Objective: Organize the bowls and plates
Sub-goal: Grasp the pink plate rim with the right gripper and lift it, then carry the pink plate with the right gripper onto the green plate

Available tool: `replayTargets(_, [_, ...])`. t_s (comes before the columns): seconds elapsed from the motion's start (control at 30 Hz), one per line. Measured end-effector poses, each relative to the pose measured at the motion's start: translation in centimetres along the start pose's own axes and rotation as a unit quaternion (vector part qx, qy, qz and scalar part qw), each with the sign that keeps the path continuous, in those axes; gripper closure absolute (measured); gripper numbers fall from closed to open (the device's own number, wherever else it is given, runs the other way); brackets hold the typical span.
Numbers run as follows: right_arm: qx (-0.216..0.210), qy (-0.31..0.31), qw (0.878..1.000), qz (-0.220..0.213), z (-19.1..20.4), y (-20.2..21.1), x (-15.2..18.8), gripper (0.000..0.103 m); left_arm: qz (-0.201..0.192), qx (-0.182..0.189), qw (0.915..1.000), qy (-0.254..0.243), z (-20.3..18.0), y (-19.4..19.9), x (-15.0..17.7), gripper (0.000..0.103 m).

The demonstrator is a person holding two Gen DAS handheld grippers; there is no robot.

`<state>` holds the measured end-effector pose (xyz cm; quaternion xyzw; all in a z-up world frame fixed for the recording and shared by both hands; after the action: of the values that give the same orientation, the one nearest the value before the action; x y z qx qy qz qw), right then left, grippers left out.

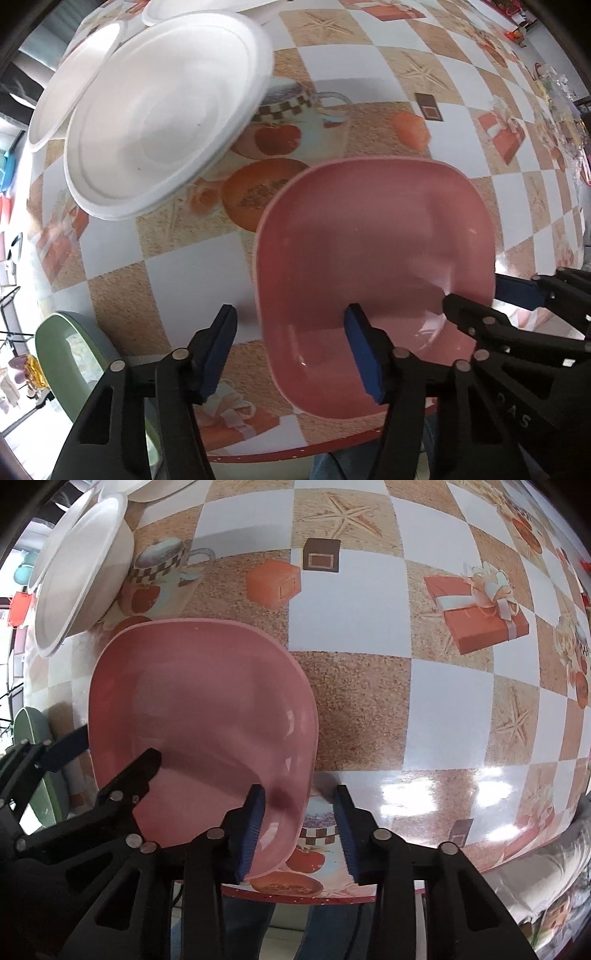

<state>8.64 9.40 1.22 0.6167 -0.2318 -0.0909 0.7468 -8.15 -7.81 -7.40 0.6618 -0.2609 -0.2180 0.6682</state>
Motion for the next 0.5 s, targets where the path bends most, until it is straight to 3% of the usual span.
replayTargets(0.1, [-0.018, 0.001, 1.000, 0.002, 0.3, 0.1, 0.3, 0.079, -0.001, 0.009, 1.0000, -0.001, -0.7, 0.0, 0.3, 0.046])
replayTargets(0.33, [-0.017, -0.002, 1.000, -0.003, 0.8, -0.2, 1.3, 0.081, -0.006, 0.012, 0.9999, -0.007, -2.0, 0.2, 0.2, 0.055])
replayTargets(0.5, [-0.042, -0.031, 0.999, -0.003, 0.1, -0.6, 1.7, 0.086, -0.010, 0.020, 0.9998, -0.002, -1.3, 1.1, -0.9, 0.071])
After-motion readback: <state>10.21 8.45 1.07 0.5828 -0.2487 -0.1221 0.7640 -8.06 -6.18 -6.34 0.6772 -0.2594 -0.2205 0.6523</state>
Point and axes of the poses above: each gripper's, at about its wrist camera, not at the fingertips, and y roughly against the way its jaws point, z to its left, x to its underside, the point moved 6 cm from there along -y, roughly the way its jaws point, and after that the axes turned 4 degrees about y, right-handed, at the moved point
